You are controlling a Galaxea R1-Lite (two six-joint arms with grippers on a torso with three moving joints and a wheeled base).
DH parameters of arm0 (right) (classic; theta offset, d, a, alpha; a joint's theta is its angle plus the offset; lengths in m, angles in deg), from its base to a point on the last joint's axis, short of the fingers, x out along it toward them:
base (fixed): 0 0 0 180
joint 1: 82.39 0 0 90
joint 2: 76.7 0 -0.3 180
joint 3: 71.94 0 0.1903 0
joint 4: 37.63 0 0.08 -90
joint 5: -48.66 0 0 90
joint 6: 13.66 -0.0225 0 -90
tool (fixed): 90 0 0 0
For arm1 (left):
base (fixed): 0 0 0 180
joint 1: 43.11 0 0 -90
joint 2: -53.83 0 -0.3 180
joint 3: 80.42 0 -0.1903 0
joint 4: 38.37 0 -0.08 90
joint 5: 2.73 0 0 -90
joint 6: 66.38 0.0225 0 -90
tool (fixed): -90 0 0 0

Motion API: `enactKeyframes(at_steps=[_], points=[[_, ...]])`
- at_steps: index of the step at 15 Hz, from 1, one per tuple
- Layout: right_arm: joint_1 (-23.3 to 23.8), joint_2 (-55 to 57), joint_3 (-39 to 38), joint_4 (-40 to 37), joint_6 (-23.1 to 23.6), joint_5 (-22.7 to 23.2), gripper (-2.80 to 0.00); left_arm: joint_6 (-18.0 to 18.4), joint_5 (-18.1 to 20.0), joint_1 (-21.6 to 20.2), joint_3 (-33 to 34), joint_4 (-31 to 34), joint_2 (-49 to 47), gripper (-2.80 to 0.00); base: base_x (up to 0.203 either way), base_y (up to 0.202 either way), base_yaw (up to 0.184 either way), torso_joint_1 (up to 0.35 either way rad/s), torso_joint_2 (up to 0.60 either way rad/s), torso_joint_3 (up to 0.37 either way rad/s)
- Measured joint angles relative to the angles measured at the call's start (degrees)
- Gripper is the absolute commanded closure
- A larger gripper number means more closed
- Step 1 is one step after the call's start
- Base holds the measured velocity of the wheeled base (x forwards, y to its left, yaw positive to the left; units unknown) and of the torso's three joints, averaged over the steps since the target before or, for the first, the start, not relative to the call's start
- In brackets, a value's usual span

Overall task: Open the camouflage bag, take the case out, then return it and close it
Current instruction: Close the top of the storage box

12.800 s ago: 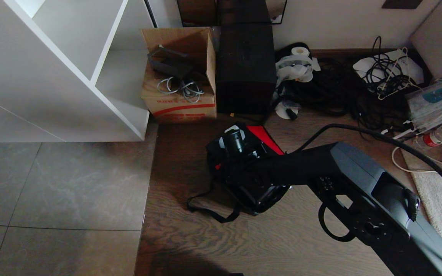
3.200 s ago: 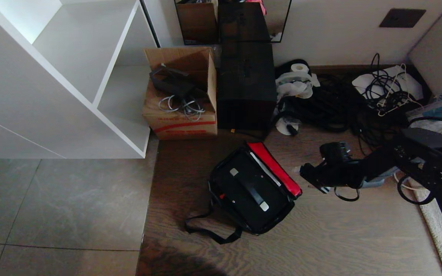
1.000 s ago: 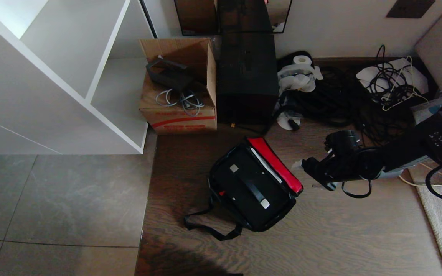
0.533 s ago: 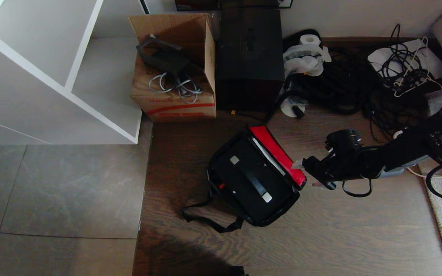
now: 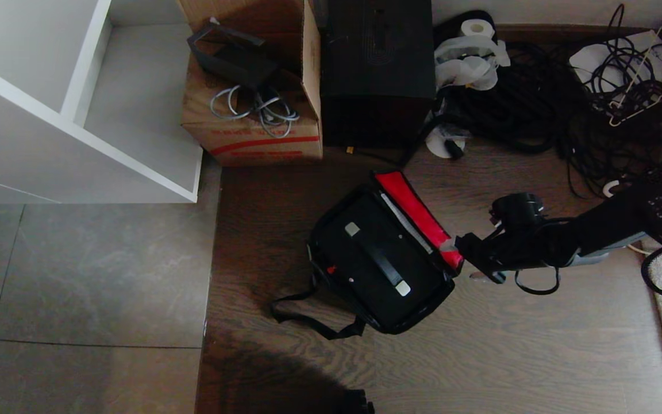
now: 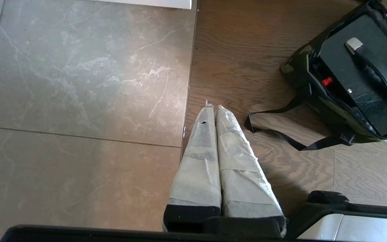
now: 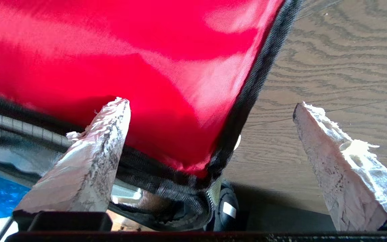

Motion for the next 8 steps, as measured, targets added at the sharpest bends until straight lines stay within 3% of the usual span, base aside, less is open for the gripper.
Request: enactKeyframes(at_steps=[8], points=[[0.41, -0.06, 0.81, 0.04, -9.66, -1.38, -2.80, 0.03, 0.02, 0.00, 0.00, 0.00, 0.00, 0.00, 0.000, 0.000, 0.000, 0.000, 0.00, 0.000]])
